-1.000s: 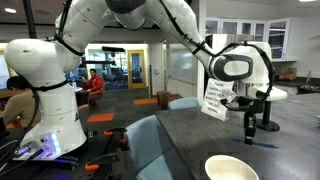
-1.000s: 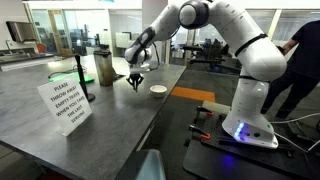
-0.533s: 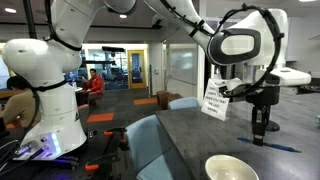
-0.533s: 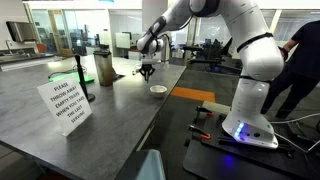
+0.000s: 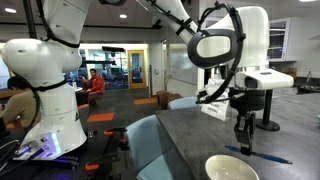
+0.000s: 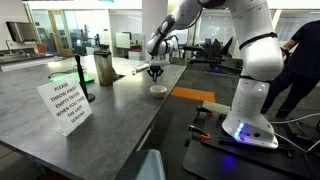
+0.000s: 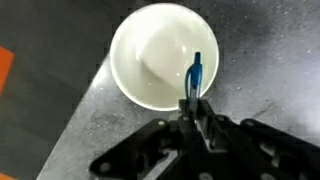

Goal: Pick the pen on the table and put it in the bowl

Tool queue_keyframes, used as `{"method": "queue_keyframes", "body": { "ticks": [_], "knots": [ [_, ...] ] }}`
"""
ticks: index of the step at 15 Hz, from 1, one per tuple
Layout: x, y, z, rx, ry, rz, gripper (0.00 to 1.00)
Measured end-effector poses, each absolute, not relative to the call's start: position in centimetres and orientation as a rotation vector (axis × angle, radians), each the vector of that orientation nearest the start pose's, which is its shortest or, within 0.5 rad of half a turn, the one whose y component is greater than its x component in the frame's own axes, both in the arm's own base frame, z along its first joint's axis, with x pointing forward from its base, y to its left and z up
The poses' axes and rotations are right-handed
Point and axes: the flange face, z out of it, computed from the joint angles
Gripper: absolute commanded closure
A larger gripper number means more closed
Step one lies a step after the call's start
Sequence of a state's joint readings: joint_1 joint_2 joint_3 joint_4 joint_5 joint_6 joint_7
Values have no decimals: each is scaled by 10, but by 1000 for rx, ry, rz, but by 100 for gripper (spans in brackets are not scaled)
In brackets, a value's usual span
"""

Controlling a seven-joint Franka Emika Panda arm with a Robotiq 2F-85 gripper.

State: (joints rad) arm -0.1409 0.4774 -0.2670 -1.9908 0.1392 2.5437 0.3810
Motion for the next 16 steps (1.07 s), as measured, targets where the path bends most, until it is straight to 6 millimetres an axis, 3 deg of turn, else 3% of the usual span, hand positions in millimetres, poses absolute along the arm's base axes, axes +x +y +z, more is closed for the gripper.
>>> {"method": "queue_keyframes", "body": {
  "ticks": [4,7,15,16],
  "knots": [
    [540,-252,218,-2894,1373,-183,96],
    [529,-247,211,-2925,1358,-217,96],
    [532,-221,212,-2960,1409,-321,96],
    [533,-218,212,-2963,1415,-323,60]
  ]
}}
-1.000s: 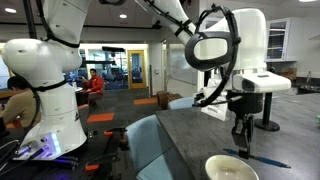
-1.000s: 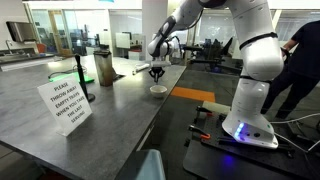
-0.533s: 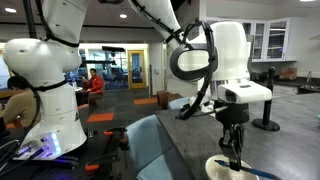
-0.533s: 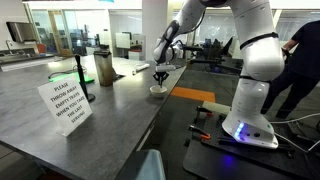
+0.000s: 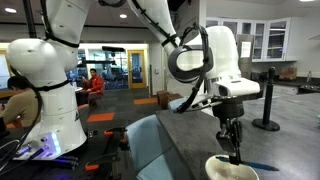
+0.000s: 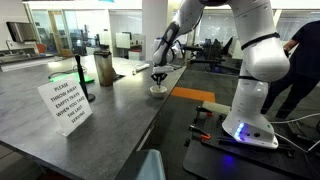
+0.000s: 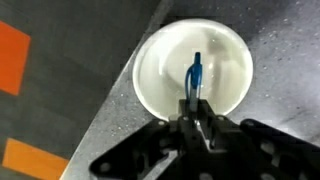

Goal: Pick the pen on the table and put it in the bowl

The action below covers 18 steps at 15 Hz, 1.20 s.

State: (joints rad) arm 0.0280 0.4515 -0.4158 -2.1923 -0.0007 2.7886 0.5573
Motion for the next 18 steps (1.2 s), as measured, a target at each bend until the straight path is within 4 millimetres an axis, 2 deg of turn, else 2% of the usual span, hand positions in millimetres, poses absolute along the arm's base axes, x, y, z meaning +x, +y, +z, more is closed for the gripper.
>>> {"method": "queue_keyframes", "body": {
  "ticks": [2,5,9,13,16,18],
  "knots": [
    [532,-212,210,-2968,1423,-319,53],
    [532,-209,209,-2970,1435,-318,28],
    [532,-210,213,-2962,1438,-329,1],
    [533,-205,225,-2931,1423,-318,0],
    [531,-188,245,-2911,1299,-156,0],
    [527,-185,263,-2920,1208,-65,0]
  ]
}}
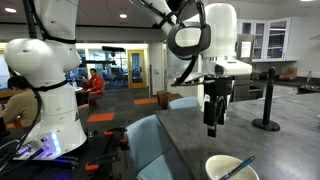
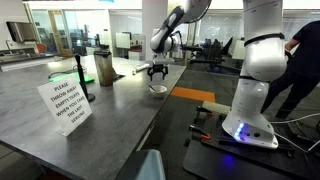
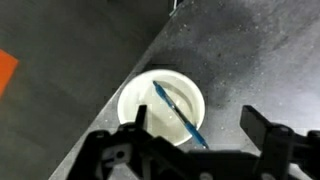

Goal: Pick the pen on the table and put it in the bowl

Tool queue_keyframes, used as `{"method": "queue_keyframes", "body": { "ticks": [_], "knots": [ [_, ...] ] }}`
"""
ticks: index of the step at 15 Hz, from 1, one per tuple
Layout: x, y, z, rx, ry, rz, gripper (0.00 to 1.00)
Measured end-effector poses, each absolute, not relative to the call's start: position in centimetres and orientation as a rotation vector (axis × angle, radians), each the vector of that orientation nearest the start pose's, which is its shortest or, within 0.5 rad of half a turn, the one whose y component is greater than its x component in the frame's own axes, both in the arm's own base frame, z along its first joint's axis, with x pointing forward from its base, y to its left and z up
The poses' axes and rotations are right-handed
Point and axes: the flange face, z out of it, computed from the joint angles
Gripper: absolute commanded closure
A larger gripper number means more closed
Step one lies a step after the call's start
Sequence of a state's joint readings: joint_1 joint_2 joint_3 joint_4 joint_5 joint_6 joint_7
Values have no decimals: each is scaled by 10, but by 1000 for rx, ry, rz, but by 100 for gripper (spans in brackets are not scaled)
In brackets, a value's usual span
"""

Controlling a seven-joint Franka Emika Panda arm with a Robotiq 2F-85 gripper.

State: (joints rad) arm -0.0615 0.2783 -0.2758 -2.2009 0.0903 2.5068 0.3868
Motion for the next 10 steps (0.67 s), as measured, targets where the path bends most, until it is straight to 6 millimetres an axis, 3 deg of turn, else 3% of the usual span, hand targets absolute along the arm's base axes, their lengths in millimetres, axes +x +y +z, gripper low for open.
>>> {"method": "queue_keyframes", "body": {
  "ticks": [3,6,10],
  "knots": [
    [525,-194,288,-2944,1113,12,0],
    [532,-201,307,-2997,997,-24,0],
    [548,-193,331,-3050,830,-106,0]
  ]
}}
